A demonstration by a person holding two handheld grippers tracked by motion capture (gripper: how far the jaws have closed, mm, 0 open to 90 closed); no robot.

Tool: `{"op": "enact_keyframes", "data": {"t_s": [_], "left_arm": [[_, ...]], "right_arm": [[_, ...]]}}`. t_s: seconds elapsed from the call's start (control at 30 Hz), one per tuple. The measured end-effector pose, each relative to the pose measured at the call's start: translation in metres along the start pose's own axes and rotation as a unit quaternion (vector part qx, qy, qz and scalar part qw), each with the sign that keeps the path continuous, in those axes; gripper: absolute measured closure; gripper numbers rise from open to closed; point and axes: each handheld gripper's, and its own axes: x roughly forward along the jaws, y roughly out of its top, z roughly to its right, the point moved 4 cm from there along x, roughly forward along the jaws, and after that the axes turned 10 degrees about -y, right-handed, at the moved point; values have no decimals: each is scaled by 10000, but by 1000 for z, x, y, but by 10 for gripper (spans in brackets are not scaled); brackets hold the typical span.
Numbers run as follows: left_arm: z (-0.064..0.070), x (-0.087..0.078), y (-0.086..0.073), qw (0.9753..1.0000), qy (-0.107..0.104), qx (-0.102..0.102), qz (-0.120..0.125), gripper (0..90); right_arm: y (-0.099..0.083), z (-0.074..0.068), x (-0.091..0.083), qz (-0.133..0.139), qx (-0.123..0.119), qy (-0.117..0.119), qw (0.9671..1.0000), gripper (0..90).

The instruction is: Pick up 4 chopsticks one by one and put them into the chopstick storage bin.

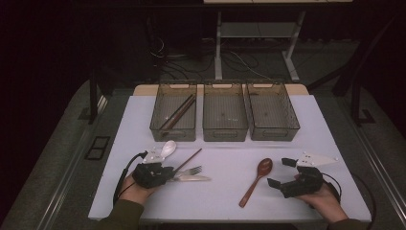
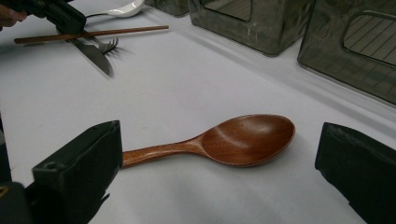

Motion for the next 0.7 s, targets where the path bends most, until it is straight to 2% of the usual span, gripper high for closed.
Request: {"op": "enact_keyframes", "data": {"t_s": [0.03,0.17,0.33,0.7], "left_arm": [[0,0,0,10000,-3,50,-37,774],[0,1,-1,10000,26,15,-82,780],[-1,4,-3,9996,77,78,-241,792],[-1,5,-2,9991,178,194,-343,827]], "right_arm": [[0,0,0,3,-5,3,10000,10],[0,0,0,9,-1,-5,10000,10],[0,0,0,16,-12,2,10000,10],[0,-1,0,12,-15,11,10000,10]]}}
